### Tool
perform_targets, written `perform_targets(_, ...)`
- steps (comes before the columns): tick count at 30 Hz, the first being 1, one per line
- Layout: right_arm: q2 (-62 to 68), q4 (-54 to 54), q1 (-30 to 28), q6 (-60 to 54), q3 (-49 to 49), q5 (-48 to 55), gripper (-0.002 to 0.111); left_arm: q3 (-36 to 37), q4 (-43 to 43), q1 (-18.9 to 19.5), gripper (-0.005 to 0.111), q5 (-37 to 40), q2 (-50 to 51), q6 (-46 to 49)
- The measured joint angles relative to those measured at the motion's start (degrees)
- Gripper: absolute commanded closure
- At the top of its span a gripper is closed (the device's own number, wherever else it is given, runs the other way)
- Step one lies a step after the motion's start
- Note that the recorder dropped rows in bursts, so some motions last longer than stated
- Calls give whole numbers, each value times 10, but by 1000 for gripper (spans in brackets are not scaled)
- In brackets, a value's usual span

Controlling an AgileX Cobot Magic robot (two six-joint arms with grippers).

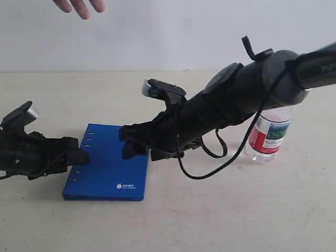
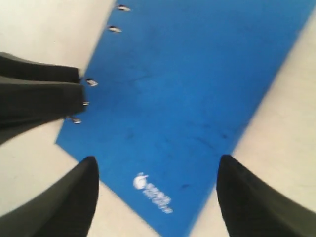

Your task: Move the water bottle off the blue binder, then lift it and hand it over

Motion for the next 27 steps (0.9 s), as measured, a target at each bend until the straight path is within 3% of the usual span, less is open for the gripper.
perform_targets(8,45,45,-80,-25,-1,81,68,-14,0,0,48,-10,1,21)
perform_targets(15,76,114,-89,-111,-1,153,68,-15,0,0,48,13,1,26)
perform_targets(20,95,145,-89,-131,-1,142,68,-15,1,0,48,26,1,26)
perform_targets(27,124,262,-89,-234,-1,182,68,-15,1,0,48,44,1,27)
